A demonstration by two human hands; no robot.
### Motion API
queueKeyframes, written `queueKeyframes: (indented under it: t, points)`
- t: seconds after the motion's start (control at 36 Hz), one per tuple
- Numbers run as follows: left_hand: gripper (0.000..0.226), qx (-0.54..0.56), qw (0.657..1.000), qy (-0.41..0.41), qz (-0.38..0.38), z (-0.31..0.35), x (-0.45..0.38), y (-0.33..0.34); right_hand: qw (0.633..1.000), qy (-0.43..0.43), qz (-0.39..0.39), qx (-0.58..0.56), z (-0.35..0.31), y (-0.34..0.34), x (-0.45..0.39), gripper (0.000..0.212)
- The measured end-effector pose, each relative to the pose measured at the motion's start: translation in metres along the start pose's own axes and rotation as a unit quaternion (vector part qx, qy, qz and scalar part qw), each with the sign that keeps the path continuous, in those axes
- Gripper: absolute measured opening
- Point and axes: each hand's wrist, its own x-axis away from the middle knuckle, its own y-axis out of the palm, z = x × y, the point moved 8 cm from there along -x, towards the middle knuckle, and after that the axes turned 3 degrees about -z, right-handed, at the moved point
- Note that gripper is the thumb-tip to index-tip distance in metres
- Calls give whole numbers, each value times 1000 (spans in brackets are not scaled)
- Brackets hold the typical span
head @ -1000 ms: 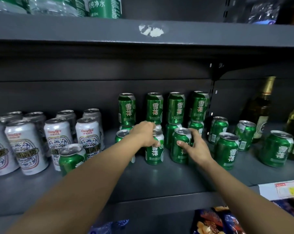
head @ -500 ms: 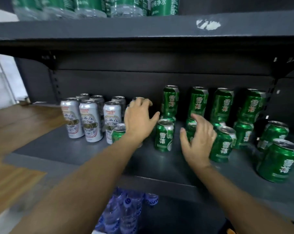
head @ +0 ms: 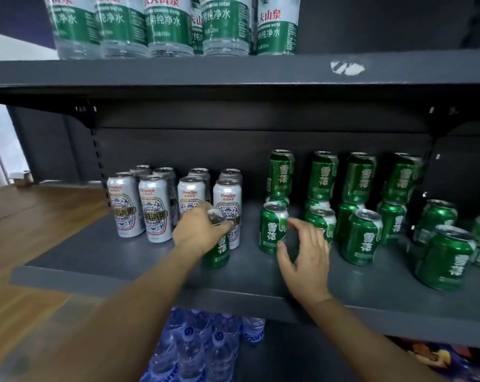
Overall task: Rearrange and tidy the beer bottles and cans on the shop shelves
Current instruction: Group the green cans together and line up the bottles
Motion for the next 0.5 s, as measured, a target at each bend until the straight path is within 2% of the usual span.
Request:
queueKeyframes:
  t: [0.06,0.11,0.17,0.22,0.36,0.42,0.47,0.5]
  points:
    - [41,15,999,35,33,19,8,-10,998,-1,-57,-31,-10,9,1,51]
    - [43,25,996,70,41,48,15,-18,992,2,-120,-37,-21,17,2,69]
    - [43,32,994,98,26,78,18,-19,989,41,-139,-39,-24,19,-2,89]
    - [45,47,992,116,2,105,20,-12,985,99,-131,-50,-20,14,-10,98]
    - [54,127,973,183,-57,146,18,9,977,185,-99,-25,13,-14,-32,87]
    - [57,248,951,166,-82,143,10,21,974,207,-81,-41,26,-26,-42,76]
    - [45,349,927,121,-63,126,2,34,968,236,-55,-67,38,-35,-54,69]
    - [35,361,926,100,-45,116,-1,42,965,247,-50,-75,43,-37,-61,69]
